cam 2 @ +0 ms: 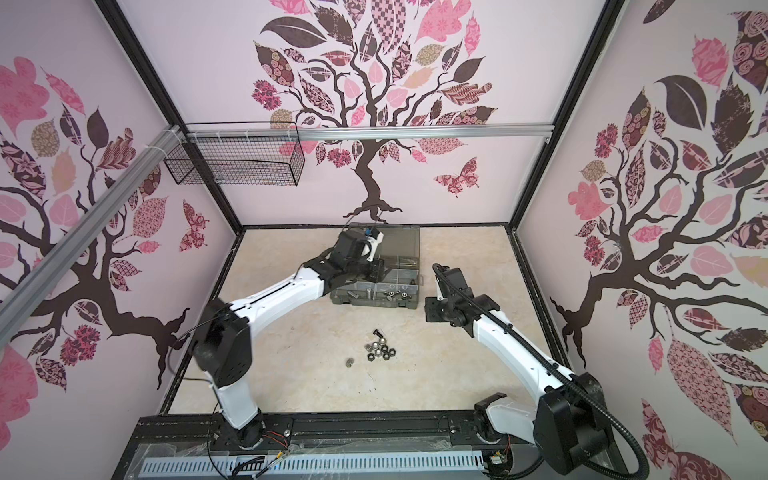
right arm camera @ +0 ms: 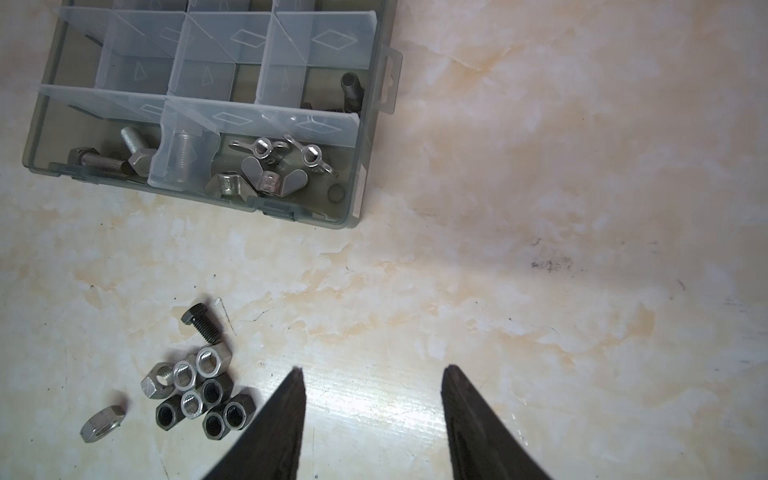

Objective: Sort the screws and nuts into containers
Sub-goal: 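Withdraw the left gripper while the right gripper reaches toward the pile, then lower the right gripper onto the last black bolt and grasp it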

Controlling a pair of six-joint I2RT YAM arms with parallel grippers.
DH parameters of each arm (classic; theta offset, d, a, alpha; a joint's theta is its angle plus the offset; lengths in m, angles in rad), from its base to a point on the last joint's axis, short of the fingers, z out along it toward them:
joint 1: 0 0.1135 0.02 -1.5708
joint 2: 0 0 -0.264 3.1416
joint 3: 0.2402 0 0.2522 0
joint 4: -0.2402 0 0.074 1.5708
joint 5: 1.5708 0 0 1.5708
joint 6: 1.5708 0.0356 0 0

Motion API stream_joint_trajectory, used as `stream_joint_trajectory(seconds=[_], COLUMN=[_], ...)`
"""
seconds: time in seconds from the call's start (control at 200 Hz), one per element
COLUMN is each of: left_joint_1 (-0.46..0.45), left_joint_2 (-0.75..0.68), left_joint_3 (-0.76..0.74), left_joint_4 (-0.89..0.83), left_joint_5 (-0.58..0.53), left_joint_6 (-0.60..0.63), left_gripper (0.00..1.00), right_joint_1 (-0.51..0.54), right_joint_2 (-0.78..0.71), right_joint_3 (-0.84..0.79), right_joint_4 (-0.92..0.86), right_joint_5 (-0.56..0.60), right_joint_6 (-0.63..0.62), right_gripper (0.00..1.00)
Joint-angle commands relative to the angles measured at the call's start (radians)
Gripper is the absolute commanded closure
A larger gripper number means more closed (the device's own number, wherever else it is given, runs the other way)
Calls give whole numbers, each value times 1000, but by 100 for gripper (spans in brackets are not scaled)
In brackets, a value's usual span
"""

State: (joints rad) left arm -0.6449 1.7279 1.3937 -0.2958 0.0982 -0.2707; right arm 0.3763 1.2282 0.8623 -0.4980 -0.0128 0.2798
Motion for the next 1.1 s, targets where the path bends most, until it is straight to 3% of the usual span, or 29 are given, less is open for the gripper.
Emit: stream_joint_trajectory(seconds=[0.0,0.255,0.525,1.095], left_joint_1=[11,26,26,26], left_joint_2=[-162,-536,-854,-1016], left_joint_3=[-190,-578,-795,-889], left_joint_4=[42,3,-51,-121], left_joint_5=[-44,-101,-129,-108], left_joint_6=[-9,-111,-191,-247], left_gripper=[50,49,49,49], right_joint_1=[7,151,291,378], right_joint_2=[50,209,400,529], right_joint_3=[38,100,220,266], right_joint_4=[36,69,26,-18], right_joint_5=[-45,-38,-39,7], right_joint_6=[-14,-17,-50,-120], right_gripper=[45,45,46,54])
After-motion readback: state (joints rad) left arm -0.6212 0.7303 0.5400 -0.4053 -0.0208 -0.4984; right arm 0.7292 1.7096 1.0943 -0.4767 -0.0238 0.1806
